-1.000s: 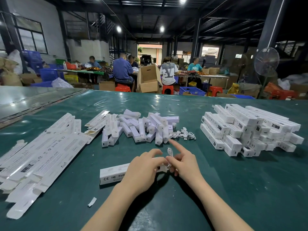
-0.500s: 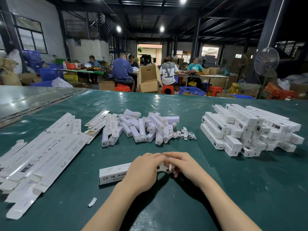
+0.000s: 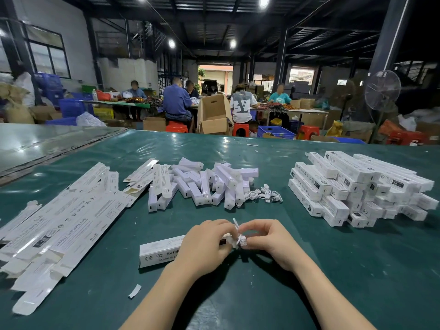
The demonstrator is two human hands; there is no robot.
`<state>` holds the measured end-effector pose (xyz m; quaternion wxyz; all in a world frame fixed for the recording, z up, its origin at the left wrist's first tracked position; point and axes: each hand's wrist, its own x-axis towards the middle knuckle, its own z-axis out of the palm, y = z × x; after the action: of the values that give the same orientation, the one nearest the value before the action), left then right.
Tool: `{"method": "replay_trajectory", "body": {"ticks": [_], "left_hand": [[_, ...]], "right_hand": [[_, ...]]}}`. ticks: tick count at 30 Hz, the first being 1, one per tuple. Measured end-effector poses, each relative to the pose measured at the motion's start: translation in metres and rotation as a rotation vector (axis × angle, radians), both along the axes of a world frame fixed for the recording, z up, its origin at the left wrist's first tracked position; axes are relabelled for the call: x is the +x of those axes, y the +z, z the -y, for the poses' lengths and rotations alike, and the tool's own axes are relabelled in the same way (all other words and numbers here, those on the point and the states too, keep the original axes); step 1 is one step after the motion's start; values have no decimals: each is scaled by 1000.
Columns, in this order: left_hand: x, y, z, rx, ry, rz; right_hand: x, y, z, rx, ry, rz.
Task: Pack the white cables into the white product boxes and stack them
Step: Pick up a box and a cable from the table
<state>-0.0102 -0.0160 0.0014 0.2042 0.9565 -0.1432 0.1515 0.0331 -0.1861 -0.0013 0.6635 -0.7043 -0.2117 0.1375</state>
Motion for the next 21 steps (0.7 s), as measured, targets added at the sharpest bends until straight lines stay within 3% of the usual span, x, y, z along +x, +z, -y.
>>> {"method": "replay_trajectory", "body": {"ticks": [10, 17, 21], "left_hand": [[1, 2, 0, -57, 44, -33], [1, 1, -2, -122, 44, -79], [1, 0, -3, -122, 41, -65]], "right_hand": [[-5, 0, -10, -74, -115, 115], [-4, 1, -10, 5, -192, 40], [-3, 0, -12, -170, -330, 199]]}}
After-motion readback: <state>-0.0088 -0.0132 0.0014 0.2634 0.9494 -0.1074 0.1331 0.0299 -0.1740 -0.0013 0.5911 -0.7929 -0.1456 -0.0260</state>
